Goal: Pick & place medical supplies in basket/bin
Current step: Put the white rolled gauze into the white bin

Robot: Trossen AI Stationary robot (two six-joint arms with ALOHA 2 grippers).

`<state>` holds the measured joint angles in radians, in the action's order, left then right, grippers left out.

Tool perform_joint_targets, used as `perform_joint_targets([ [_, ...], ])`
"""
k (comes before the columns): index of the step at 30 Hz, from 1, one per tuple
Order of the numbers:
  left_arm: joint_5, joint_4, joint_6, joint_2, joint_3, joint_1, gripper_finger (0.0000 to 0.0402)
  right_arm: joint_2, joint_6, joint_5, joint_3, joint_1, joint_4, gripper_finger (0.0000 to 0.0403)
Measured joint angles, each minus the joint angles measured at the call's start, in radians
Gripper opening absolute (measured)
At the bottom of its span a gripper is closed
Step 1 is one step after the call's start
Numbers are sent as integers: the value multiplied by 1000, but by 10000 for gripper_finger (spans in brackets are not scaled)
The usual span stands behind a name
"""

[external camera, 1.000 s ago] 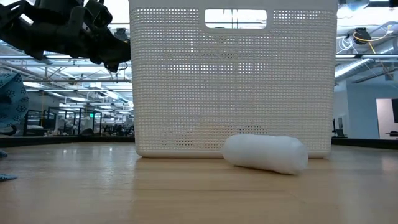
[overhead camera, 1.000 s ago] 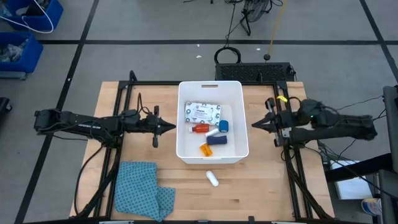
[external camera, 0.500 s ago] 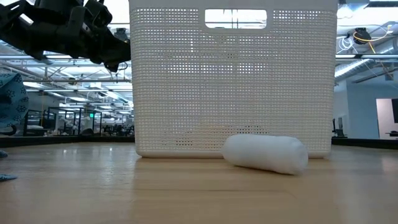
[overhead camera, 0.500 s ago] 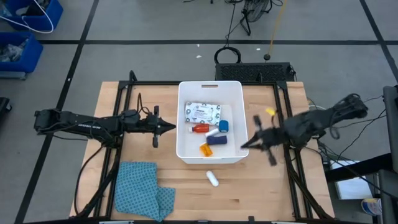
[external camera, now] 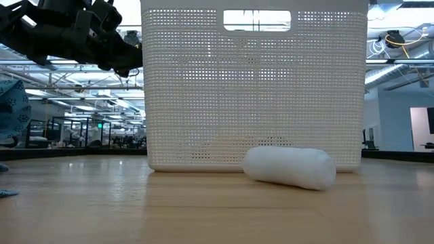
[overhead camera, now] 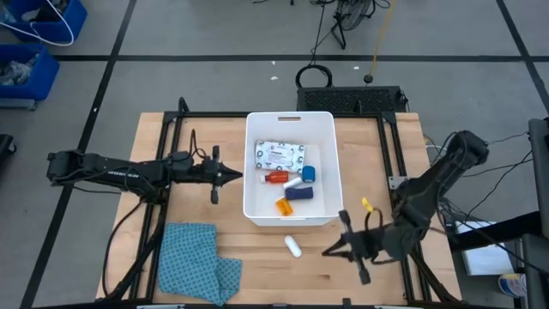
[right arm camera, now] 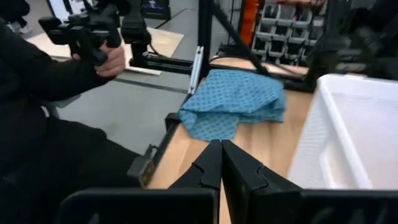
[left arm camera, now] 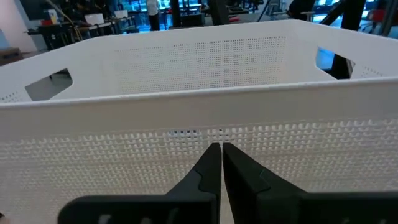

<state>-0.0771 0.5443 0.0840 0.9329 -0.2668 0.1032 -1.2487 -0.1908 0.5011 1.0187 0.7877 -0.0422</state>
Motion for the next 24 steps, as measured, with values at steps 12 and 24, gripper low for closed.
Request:
perform_joint_targets([
  [12, 1, 97, 98, 0, 0, 0, 21, -188, -206, 80, 0, 25, 96, 17],
  [24, 1, 104, 95, 0, 0, 0, 21, -354, -477, 141, 0, 17, 100, 185],
])
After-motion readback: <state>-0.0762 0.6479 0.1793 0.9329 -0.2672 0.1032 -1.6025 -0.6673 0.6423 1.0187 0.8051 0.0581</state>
